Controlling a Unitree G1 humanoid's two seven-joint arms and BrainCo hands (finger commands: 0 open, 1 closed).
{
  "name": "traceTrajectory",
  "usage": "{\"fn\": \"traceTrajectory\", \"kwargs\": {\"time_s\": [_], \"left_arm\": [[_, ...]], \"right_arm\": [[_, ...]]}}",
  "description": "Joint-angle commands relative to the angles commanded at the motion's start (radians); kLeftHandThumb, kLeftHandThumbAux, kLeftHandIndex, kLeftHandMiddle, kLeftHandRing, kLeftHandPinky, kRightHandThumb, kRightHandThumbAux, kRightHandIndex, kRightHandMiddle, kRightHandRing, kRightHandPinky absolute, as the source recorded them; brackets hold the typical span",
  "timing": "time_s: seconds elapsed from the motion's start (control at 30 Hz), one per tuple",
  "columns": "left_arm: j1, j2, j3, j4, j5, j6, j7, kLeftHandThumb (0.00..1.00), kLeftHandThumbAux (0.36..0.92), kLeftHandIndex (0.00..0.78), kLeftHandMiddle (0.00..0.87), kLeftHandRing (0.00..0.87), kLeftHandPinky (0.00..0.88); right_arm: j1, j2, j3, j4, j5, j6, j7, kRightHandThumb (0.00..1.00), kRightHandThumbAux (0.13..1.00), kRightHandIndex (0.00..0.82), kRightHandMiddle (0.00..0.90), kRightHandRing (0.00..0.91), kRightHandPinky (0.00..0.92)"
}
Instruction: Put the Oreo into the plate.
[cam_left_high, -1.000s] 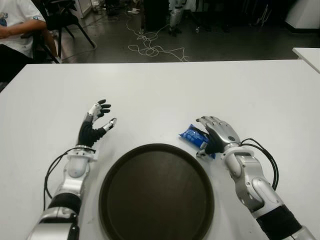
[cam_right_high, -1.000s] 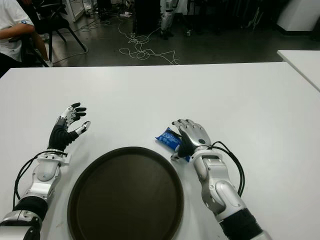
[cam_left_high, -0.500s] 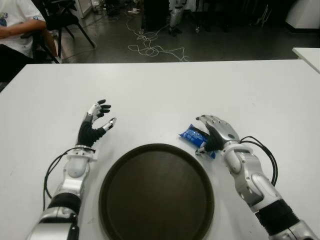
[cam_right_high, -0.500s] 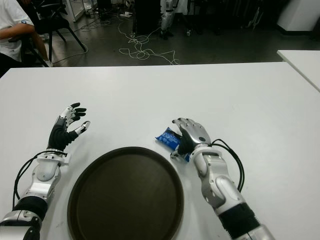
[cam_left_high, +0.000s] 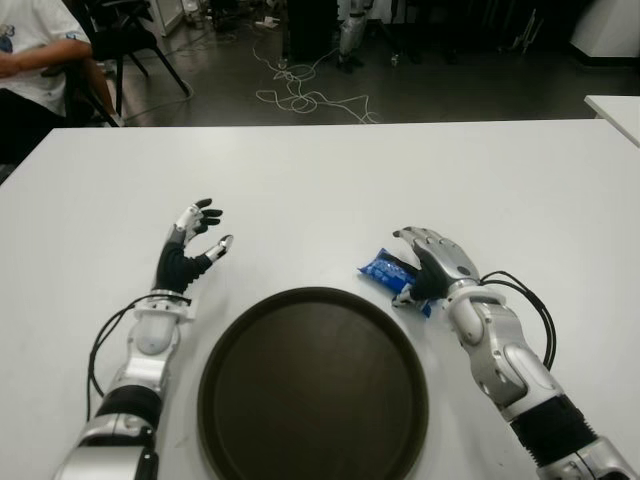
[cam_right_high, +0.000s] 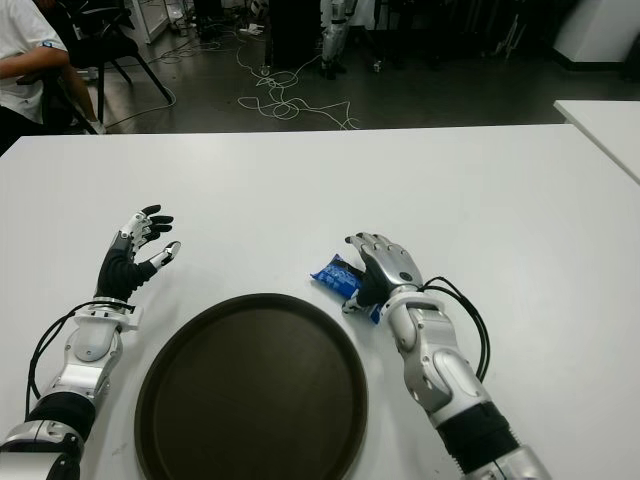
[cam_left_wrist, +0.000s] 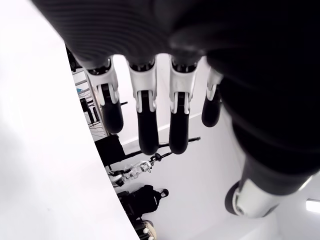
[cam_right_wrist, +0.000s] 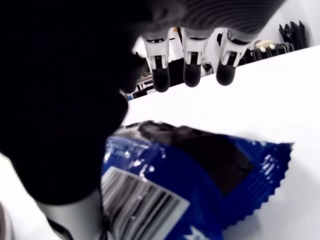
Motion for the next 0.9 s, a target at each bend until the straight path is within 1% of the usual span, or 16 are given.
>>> {"fn": "traceTrajectory", "kwargs": {"time_s": [0.1,0.33,0.53,0.73,0.9], "left_arm": [[0.0,-0.001,-0.001,0.0,0.001,-0.002,0.003,0.098,0.699,0.161,0.257,0.232,0.175],[0.0,-0.003,-0.004,0.001,0.007,-0.017,0.006,0.074,0.697,0.16,0.248,0.226,0.176],[-0.002,-0.006,-0.003,0.005,0.015,-0.016,0.024,0.064,0.689,0.172,0.262,0.238,0.176],[0.0,-0.006,-0.007,0.0,0.018,-0.007,0.029,0.073,0.691,0.162,0.256,0.231,0.179],[0.0,-0.007,-0.008,0.001,0.013,-0.007,0.021,0.086,0.688,0.163,0.243,0.221,0.161]], "right_arm": [[-0.004,0.001,0.004,0.02,0.005,-0.008,-0.012,0.0,0.88,0.076,0.058,0.054,0.069],[-0.011,0.012,0.018,0.031,-0.002,0.033,0.008,0.0,0.86,0.071,0.069,0.065,0.063],[-0.016,0.012,0.029,0.048,0.005,0.039,0.016,0.0,0.843,0.08,0.084,0.078,0.069],[-0.017,0.013,0.033,0.065,0.01,0.03,0.003,0.0,0.834,0.086,0.089,0.083,0.07],[-0.021,0.01,0.035,0.078,0.01,0.022,-0.006,0.0,0.834,0.087,0.088,0.084,0.076]]}}
